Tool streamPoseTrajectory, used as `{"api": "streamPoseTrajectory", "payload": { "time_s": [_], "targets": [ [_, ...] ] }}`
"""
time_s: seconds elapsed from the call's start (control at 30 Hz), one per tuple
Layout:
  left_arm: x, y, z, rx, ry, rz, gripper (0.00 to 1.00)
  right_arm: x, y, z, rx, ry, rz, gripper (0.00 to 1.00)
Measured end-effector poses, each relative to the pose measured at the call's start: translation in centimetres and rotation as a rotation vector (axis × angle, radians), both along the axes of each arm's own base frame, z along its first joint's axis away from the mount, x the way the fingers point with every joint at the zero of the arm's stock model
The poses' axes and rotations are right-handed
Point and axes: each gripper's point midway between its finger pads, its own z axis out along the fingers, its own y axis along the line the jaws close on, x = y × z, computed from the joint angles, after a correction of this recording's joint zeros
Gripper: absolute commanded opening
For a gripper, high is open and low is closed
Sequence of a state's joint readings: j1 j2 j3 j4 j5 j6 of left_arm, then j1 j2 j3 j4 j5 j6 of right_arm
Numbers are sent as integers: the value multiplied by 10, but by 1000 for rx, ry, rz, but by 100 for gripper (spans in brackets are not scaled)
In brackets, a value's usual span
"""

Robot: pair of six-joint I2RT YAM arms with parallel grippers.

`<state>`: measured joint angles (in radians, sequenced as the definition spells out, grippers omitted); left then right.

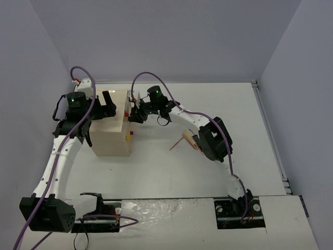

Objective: Organize the makeup

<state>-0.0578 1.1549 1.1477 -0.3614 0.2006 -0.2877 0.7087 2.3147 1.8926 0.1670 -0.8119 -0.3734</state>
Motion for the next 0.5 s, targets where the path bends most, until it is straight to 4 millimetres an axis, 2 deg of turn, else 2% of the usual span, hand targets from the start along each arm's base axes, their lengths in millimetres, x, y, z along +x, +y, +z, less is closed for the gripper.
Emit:
{"api": "streamPoseTrajectory", "payload": {
  "time_s": [0.07,0.2,0.27,0.5],
  "targets": [
    [0,0,0,0,0,0,97,0,0,1,1,-1,4,23],
    [0,0,0,0,0,0,97,-1,0,1,-2,-1,11,7],
    [0,0,0,0,0,0,97,-1,0,1,-3,-6,14,2],
    [0,2,0,4,1,8,97,1,-3,0,-3,-16,11,0]
  ]
}}
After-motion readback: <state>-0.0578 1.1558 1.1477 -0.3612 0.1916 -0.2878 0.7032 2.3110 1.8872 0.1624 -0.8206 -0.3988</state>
